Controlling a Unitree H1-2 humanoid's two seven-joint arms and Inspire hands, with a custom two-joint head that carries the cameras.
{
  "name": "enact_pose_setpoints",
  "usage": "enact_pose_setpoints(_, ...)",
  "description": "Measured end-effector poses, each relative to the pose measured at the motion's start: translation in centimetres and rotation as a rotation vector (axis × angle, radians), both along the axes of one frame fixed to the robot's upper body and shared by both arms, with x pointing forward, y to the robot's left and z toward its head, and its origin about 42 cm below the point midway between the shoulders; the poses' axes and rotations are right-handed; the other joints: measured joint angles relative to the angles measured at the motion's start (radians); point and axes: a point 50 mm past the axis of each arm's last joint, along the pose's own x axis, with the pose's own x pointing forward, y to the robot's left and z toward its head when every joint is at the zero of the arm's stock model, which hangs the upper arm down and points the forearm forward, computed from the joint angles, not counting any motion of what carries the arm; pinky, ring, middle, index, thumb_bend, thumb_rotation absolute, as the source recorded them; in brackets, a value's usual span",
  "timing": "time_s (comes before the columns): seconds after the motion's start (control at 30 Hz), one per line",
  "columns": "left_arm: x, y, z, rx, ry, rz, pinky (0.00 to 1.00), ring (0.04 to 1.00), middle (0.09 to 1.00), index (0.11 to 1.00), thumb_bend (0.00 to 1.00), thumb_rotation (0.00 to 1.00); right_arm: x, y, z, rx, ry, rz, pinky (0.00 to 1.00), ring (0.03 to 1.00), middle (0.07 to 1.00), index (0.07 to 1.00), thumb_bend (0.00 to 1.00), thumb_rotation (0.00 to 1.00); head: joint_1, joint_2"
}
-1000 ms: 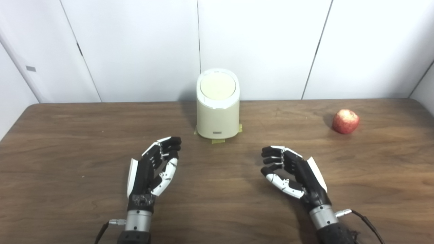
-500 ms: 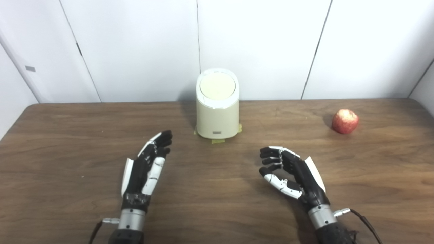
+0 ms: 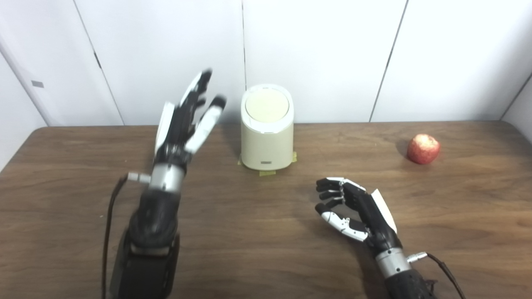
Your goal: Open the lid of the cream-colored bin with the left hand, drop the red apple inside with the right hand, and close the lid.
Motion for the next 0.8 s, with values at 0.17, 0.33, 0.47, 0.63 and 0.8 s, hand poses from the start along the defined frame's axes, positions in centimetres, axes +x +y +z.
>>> enact_pose_setpoints(0.17,2.5,-1.0,1.2,0.169,0.091,0.049,0.90,0.999,1.000,1.000,0.77,0.71,0.1,0.1,0.0,0.000,0.000,0.002,0.57,0.658,0.690,0.682,0.24,0.36,0.000,-0.002)
enact_pose_setpoints(0.33,4.7,-2.0,1.4,0.307,0.112,0.103,1.00,1.000,1.000,1.000,0.68,0.77,0.1,0.1,0.0,-0.001,0.000,0.004,0.56,0.654,0.685,0.677,0.24,0.33,0.006,-0.008)
enact_pose_setpoints(0.47,6.2,-3.0,2.3,0.357,0.105,0.120,1.00,1.000,1.000,1.000,0.64,0.85,0.2,0.1,0.0,-0.005,0.000,0.008,0.57,0.657,0.686,0.679,0.24,0.30,0.009,-0.009)
enact_pose_setpoints(0.63,8.0,-3.9,3.0,0.418,0.107,0.141,1.00,1.000,1.000,1.000,0.68,0.82,0.2,0.1,0.0,-0.004,-0.003,0.011,0.57,0.654,0.682,0.676,0.24,0.30,0.011,-0.020)
enact_pose_setpoints(0.8,9.2,-4.8,1.8,0.488,0.153,0.137,1.00,1.000,1.000,1.000,0.69,0.89,0.4,0.2,-0.1,-0.003,-0.006,0.012,0.57,0.655,0.683,0.677,0.24,0.30,0.012,-0.032)
